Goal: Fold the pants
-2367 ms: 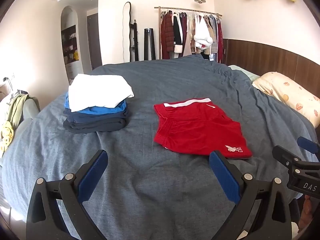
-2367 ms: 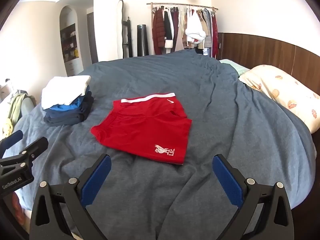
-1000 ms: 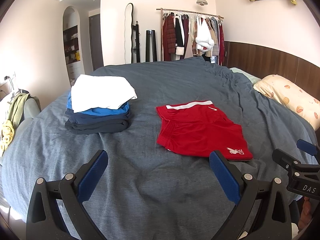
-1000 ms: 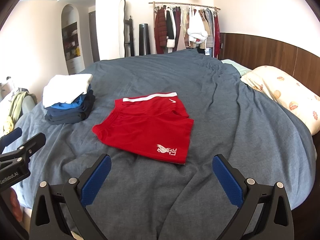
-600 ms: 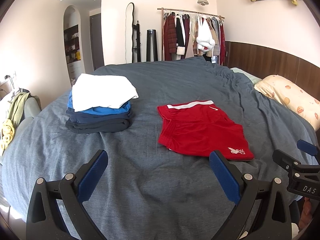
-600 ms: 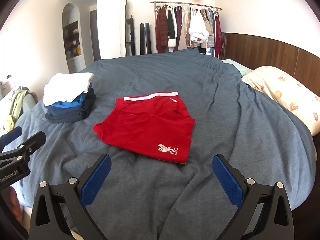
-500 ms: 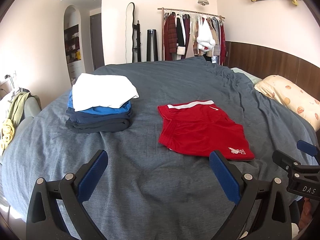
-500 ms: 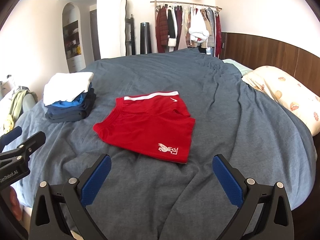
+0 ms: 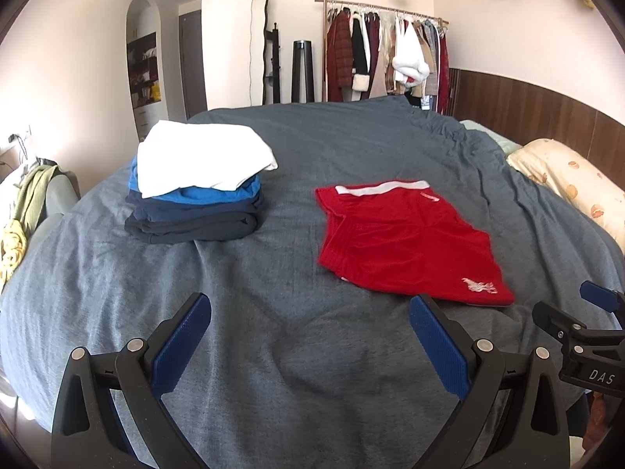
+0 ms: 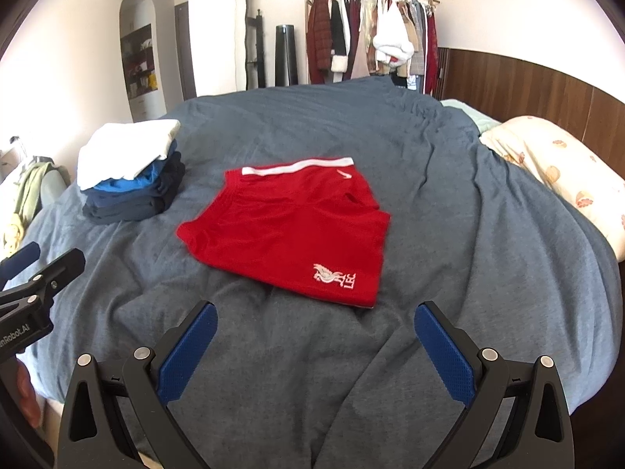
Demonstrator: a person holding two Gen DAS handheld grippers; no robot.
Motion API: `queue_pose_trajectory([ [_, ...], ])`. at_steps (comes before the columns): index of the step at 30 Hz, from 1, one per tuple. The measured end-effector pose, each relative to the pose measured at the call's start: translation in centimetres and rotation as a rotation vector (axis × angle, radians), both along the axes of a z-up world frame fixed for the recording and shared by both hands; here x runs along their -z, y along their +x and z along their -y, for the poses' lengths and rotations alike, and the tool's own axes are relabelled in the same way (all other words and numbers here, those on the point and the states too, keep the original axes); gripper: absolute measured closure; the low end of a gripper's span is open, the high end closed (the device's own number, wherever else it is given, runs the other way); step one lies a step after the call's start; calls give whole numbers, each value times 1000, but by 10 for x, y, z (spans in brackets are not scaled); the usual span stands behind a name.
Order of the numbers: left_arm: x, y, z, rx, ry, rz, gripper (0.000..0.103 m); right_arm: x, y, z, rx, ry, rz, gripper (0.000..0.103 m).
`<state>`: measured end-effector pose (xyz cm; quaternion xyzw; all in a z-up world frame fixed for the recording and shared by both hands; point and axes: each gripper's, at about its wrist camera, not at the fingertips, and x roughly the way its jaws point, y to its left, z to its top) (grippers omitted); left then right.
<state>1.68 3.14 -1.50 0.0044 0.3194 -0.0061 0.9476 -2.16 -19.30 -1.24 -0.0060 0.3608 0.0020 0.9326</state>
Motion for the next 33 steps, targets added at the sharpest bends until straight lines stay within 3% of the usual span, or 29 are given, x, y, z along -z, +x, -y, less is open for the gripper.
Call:
queue_pose_trajectory([
  [16,42,92,6,7,-1,-103,0,48,78,25,78,127,-156,1],
  [27,15,145,22,20,80,-312,1,37,130,42,140,214,-418,1],
  [33,15,158,33,58,109,-344,5,34,136,60,212,244,-477,1],
])
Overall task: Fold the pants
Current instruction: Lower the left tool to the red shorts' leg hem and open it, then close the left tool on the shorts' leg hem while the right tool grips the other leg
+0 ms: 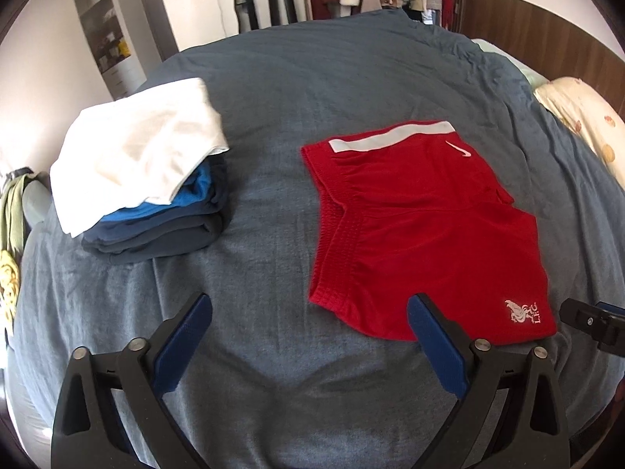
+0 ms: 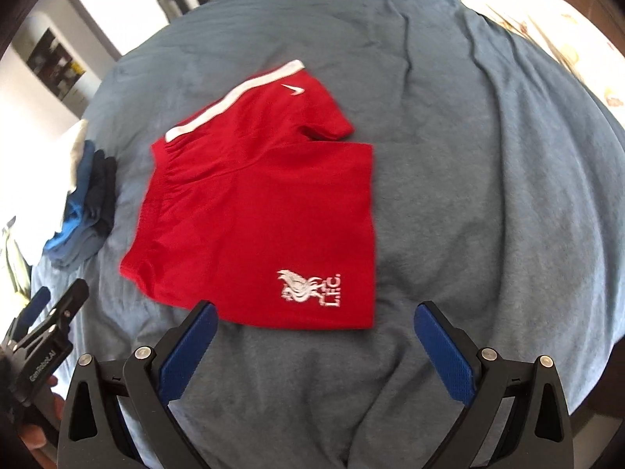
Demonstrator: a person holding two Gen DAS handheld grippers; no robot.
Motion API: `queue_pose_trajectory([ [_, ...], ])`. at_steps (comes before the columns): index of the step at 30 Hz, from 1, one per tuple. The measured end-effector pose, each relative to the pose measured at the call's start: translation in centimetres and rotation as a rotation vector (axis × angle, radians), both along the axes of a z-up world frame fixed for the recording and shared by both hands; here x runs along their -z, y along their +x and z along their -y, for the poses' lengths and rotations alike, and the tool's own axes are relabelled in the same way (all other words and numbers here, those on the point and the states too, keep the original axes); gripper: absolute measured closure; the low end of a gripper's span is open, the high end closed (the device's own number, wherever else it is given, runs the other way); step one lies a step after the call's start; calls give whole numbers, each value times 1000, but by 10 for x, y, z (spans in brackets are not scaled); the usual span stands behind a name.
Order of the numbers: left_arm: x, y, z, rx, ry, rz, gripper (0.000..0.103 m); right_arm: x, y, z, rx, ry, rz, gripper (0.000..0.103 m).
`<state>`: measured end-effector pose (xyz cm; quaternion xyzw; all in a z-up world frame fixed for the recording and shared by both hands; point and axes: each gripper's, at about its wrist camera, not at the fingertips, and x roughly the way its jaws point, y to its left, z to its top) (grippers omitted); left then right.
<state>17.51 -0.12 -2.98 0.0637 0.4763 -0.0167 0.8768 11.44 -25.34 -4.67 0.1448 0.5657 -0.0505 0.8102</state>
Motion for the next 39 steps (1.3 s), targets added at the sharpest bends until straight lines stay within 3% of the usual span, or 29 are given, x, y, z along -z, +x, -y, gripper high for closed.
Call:
queue_pose_trajectory([
  [4,12,11,4,23,8,-24,10,17,5,12,56,38,-39,11],
  [9,32,26,3,16,-35,-85,24,33,11,24,110,70,-89,18],
  [12,42,35,1,7,-56,-114,25,41,11,26,142,86,-105,21],
  [16,55,44,3,8,-50,-144,30,52,13,23,154,117,-137,30],
  [23,81,44,2,-15,-56,-209,37,68,10,21,181,163,-190,35],
  [29,92,48,1,-17,-78,-230,40,74,12,20,179,142,-211,41],
  [30,93,48,1,-16,-91,-237,46,75,13,20,175,139,-213,42],
  [33,95,50,0,-13,-126,-268,61,77,16,20,173,137,-221,53],
  [36,90,52,-1,-14,-128,-264,68,75,17,22,164,118,-228,65],
  [39,79,50,-1,-8,-130,-253,71,69,20,24,151,89,-233,84],
])
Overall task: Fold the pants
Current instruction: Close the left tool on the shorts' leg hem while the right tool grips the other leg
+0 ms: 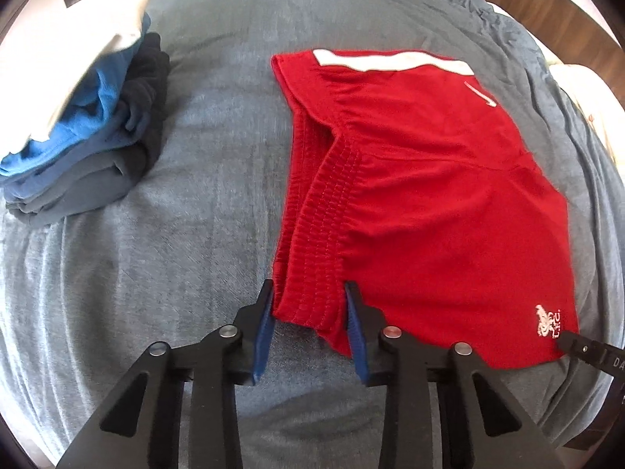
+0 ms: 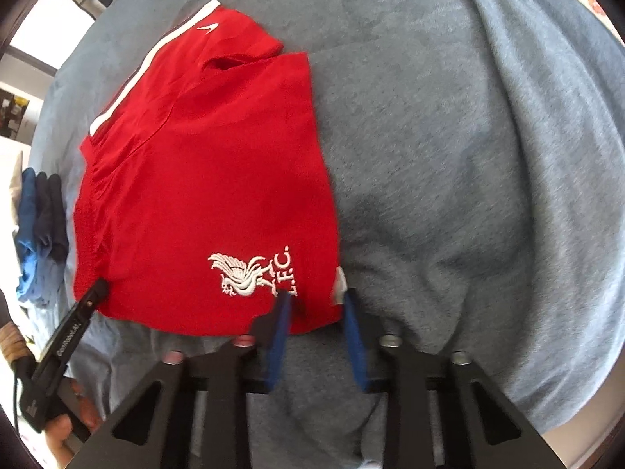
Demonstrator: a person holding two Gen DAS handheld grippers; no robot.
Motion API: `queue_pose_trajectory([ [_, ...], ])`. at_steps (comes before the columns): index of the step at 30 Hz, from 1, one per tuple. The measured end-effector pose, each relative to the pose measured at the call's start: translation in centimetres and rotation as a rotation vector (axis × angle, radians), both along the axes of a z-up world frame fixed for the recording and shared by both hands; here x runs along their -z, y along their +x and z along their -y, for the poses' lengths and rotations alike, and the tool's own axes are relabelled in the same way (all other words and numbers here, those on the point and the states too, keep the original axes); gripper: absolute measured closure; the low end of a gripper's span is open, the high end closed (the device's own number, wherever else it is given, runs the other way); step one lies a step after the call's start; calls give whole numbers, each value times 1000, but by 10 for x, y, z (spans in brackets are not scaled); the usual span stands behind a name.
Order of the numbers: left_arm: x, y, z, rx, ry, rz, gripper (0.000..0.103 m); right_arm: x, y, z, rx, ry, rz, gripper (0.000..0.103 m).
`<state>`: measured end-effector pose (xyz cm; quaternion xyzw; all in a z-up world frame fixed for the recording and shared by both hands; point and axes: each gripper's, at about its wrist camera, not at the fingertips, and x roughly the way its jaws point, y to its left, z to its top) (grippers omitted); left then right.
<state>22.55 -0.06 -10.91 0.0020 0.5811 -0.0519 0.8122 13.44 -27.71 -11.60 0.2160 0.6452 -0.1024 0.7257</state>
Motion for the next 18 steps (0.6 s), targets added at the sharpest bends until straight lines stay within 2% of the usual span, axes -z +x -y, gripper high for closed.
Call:
queue_pose_trajectory([
  [1,-3,1,0,1,-2,2,71,-4,2,0,-7,-7,4,88],
  [7,-26,3,0,-15,-14,-1,71,-36,10,2,-29,-19,60,94],
  [18,-60,4,4,0,6,-34,72,-98,27,2,-37,-13,151,95],
])
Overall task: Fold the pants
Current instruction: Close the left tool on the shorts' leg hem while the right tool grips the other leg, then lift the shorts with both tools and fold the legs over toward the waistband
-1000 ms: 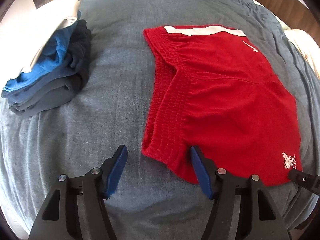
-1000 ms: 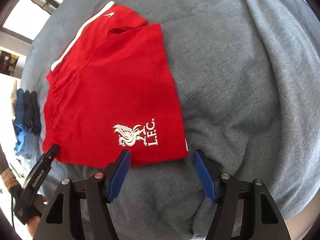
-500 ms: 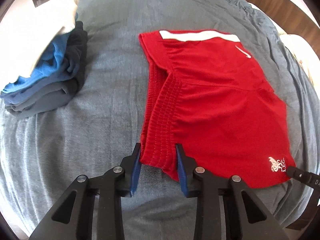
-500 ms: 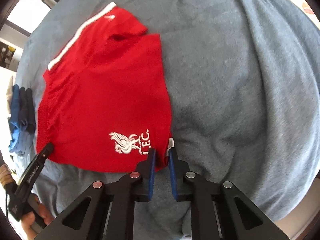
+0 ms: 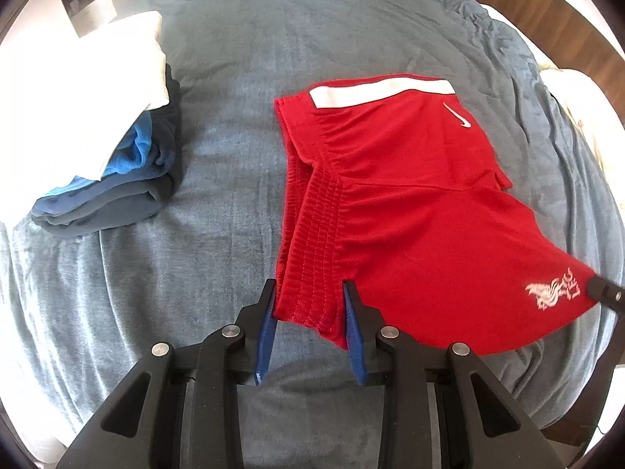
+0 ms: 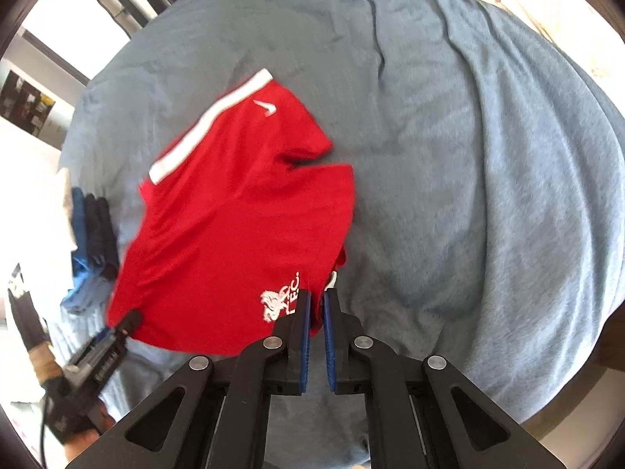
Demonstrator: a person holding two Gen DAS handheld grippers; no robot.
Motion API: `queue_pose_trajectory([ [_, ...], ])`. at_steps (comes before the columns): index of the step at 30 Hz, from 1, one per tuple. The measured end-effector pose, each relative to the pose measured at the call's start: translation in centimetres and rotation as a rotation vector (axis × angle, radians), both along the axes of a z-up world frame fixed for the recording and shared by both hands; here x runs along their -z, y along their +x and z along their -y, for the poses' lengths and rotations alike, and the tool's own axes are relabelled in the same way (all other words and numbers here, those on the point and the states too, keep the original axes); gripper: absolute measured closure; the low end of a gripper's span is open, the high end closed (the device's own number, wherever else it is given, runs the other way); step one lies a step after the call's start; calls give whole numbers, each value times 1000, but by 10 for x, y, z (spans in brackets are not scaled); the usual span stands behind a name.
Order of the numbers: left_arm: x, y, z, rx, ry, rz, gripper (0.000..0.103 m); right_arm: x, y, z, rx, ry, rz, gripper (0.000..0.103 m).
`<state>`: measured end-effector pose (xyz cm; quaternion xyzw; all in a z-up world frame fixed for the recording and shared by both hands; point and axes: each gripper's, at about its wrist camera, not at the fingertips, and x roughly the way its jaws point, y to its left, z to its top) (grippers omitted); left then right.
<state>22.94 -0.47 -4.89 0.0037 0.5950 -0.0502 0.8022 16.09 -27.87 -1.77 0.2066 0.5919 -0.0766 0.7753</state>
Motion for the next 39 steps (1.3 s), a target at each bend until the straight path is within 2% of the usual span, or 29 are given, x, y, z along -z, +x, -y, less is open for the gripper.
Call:
queue_pose_trajectory([
  [10,-29,22,-4,-35,-30,-23,72,-46,25,-4,-32,-22,73,96],
  [18,-32,53,-8,-83,-68,-62,72,-56,72,6,-65,-46,95,96],
  [24,-31,86,-6,-88,-60,-53,72,-50,121,18,-69,-66,101,96],
  [39,7,157,-4,-167,-96,-129,72,3,217,28,-110,-52,86,96],
])
